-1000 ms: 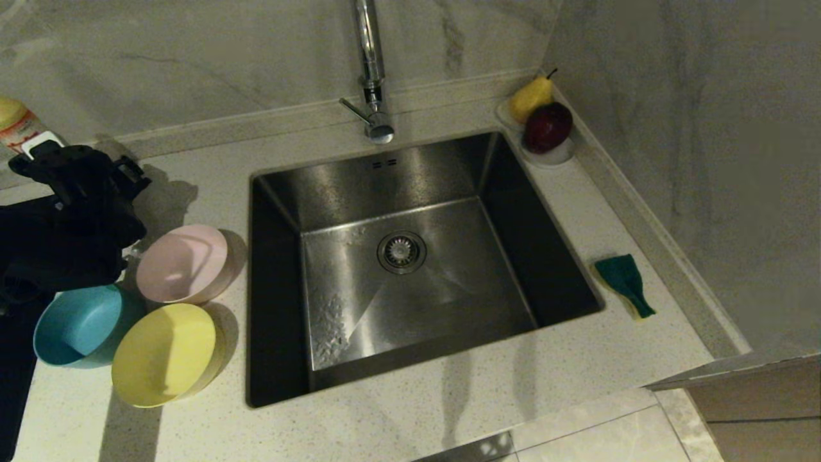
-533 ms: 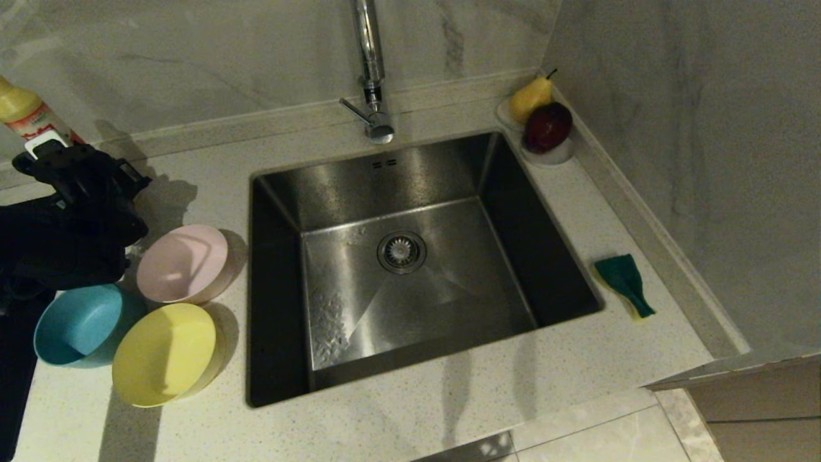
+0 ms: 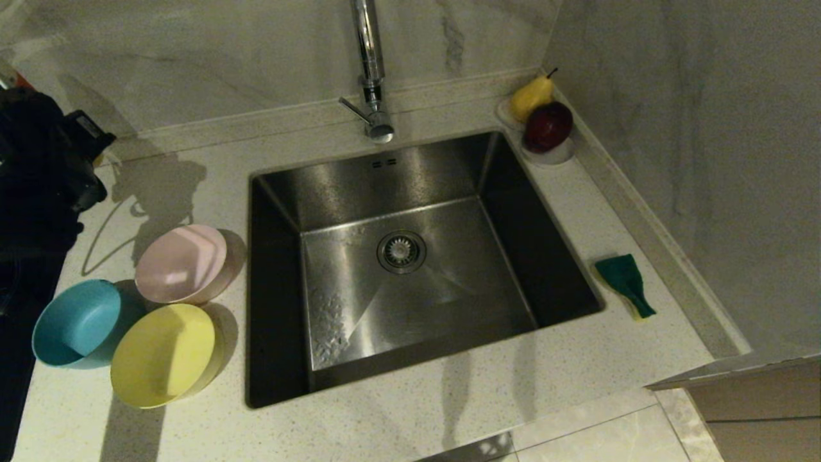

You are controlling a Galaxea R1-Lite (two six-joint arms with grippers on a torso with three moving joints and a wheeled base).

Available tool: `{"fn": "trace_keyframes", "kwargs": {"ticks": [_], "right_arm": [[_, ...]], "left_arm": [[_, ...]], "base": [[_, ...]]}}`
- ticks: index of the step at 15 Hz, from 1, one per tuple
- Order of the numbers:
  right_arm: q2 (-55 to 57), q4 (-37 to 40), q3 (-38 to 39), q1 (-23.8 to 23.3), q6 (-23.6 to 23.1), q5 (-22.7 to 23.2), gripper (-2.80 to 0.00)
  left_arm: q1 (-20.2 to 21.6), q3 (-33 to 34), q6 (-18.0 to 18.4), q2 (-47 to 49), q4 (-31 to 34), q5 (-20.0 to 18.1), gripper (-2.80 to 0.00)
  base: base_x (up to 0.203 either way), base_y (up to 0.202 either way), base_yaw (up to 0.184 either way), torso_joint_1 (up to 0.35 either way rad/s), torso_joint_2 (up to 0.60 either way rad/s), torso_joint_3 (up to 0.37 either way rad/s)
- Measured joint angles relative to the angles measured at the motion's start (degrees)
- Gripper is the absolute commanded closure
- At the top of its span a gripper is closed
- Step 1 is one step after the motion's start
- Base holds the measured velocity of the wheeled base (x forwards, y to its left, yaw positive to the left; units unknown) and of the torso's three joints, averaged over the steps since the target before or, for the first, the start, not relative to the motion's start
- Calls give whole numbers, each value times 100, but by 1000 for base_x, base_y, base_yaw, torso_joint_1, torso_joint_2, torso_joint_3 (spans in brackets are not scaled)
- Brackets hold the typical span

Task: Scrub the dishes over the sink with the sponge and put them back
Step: Grab the dish soap, then squeeze it onto the sponge

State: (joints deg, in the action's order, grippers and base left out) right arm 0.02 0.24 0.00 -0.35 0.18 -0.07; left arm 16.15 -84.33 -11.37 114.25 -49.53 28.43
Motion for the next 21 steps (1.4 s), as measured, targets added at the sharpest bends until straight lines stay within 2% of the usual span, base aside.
{"fn": "trace_keyframes", "kwargs": {"ticks": [5,8,10,13,16,20,21], "right_arm": [[0,1,0,0,-1,-2,0],[0,2,0,0,-2,-2,0],[0,2,0,0,0,0,0],[0,2,0,0,-2,-2,0],[0,2,0,0,-2,-2,0],[0,2,0,0,0,-2,0],[0,2,0,0,2,-2,0]], "left_arm": [[-15,73,26,-1430,1455,-576,0],[-78,139,217,-2328,2401,-1237,0],[-307,278,417,-2903,3072,-1617,0],[-957,529,867,-3685,4147,-2142,0],[-1829,764,1636,-4274,5072,-2520,0],[-3161,1088,2829,-4708,5363,-2536,0],[-3479,1178,3245,-4807,5375,-2537,0]], "base": [[0,0,0,0,0,0],[0,0,0,0,0,0],[0,0,0,0,0,0],[0,0,0,0,0,0],[0,0,0,0,0,0],[0,0,0,0,0,0],[0,0,0,0,0,0]]}}
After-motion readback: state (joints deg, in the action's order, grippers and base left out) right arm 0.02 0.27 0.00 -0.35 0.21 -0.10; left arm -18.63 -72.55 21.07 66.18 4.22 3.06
